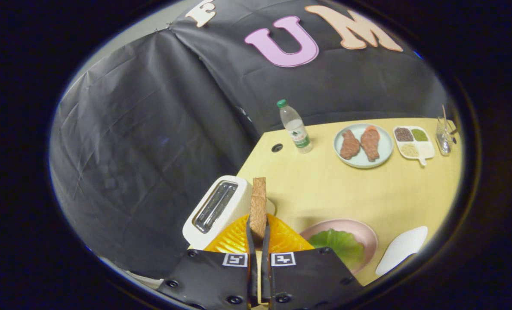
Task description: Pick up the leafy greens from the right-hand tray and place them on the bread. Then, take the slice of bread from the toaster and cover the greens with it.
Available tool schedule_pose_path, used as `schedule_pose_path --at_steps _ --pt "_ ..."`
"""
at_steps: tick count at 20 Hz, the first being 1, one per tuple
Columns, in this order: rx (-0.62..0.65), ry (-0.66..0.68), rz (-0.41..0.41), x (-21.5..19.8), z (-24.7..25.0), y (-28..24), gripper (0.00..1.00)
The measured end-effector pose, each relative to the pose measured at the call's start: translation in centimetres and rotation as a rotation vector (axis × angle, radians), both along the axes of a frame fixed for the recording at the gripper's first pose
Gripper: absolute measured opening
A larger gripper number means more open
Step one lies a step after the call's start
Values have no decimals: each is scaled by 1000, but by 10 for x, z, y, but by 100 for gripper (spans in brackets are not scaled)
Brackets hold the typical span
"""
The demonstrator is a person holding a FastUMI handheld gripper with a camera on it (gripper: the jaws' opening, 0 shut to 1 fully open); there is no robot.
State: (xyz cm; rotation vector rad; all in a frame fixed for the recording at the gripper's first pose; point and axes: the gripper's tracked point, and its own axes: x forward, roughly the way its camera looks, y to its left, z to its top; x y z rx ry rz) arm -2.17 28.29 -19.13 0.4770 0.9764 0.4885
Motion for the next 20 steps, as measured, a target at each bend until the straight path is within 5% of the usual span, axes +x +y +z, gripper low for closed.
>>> schedule_pose_path --at_steps 9,20 --pt "-19 87 -125 -26 -48 -48 6" --pt "-37 181 -183 -60 -94 -70 9"
